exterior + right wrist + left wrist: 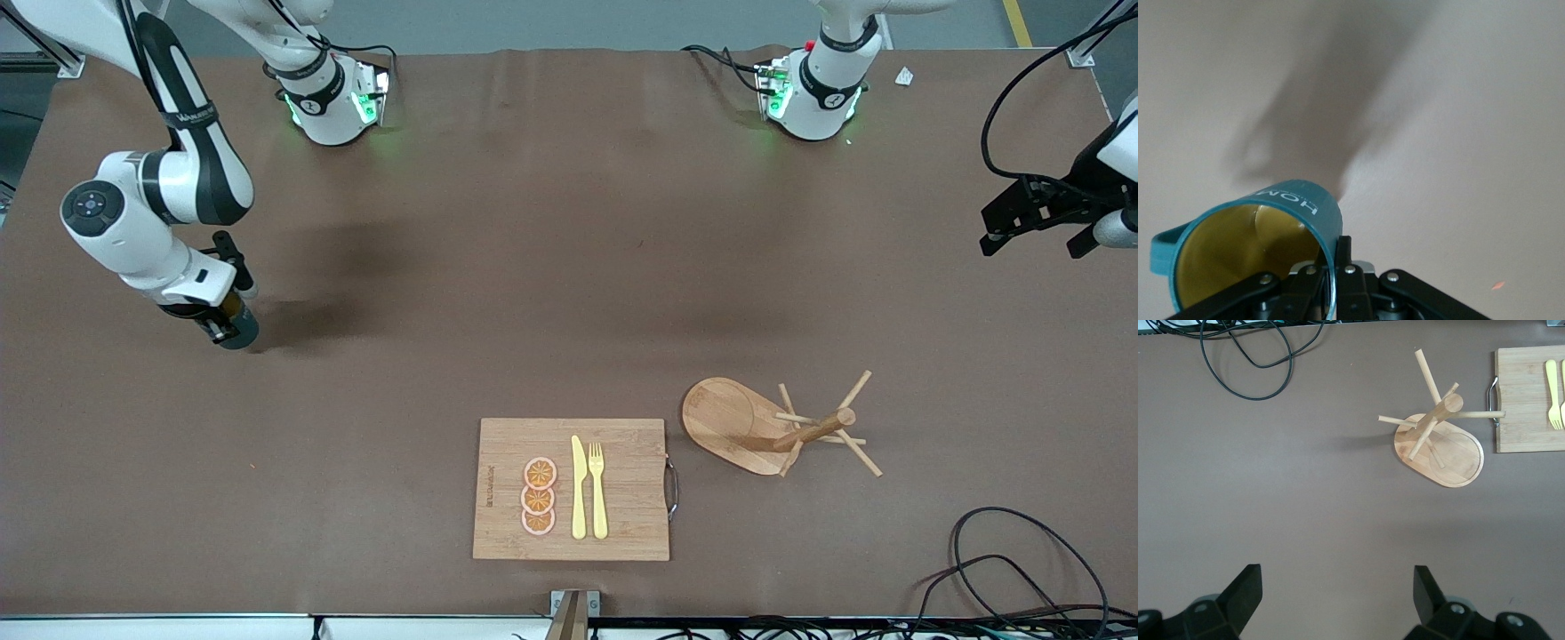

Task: Transfer cup from left to right arm and place
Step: 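Lower the mug onto the table with the right gripper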

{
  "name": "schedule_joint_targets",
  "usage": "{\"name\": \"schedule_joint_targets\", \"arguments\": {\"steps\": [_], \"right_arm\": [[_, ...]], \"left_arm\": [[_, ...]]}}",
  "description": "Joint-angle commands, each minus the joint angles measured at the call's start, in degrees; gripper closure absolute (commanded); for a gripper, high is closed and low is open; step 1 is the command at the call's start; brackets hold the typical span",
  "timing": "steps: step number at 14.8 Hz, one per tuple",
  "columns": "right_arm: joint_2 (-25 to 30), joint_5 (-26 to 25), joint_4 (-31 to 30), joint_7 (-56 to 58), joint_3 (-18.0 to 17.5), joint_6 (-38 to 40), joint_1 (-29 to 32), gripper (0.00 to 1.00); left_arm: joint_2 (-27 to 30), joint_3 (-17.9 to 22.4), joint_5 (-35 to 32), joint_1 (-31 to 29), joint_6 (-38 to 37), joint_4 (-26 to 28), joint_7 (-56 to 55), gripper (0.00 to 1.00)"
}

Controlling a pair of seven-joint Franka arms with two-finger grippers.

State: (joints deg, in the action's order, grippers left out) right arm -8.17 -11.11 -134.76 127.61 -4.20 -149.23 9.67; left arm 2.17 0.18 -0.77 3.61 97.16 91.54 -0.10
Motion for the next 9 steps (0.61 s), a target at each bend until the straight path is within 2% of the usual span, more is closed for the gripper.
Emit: {"name": "schedule_joint_targets", "arguments": {"steps": [1,6,9], "right_arm": [[2.02,-0.14,-2.35,10.45,0.07,-0.63,0.08,1.00],[2.11,0.21,-3.85,27.57,-0.02,-1.24,1.49,1.00],[2.11,4.67,-5.42,35.92,-0.02,-0.80,2.28,1.00]], "left_arm": [[-0.07,0.08,0.68,-0.27,-0.39,-0.93,1.42,0.00],[0.11,0.08,0.77,-0.27,-0.39,-0.93,1.42,0.00],[0.02,0.08,0.86,-0.89,-0.30,-0.93,1.42,0.00]]}}
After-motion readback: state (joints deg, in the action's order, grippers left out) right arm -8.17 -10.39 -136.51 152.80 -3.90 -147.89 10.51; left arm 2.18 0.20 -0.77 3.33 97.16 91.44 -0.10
